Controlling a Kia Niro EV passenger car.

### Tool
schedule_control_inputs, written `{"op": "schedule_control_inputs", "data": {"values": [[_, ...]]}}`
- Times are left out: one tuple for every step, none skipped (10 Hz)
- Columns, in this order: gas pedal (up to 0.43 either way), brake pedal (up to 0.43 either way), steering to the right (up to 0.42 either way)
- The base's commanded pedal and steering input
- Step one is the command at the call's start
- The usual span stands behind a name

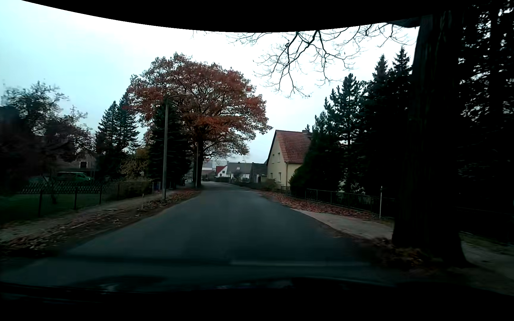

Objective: Follow the waypoints while adhering to traffic rules and regulations

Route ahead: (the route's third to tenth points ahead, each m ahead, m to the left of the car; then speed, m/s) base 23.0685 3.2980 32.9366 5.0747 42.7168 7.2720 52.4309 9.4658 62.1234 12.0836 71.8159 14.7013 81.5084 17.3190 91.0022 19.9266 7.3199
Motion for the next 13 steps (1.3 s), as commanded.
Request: {"op": "schedule_control_inputs", "data": {"values": [[0.138, 0.000, -0.024], [0.138, 0.000, -0.024], [0.138, 0.000, -0.024], [0.138, 0.000, -0.024], [0.130, 0.000, -0.025], [0.118, 0.000, -0.025], [0.118, 0.000, -0.028], [0.118, 0.000, -0.033], [0.118, 0.000, -0.033], [0.118, 0.000, -0.033], [0.110, 0.000, -0.033], [0.110, 0.000, -0.033], [0.110, 0.000, -0.033]]}}
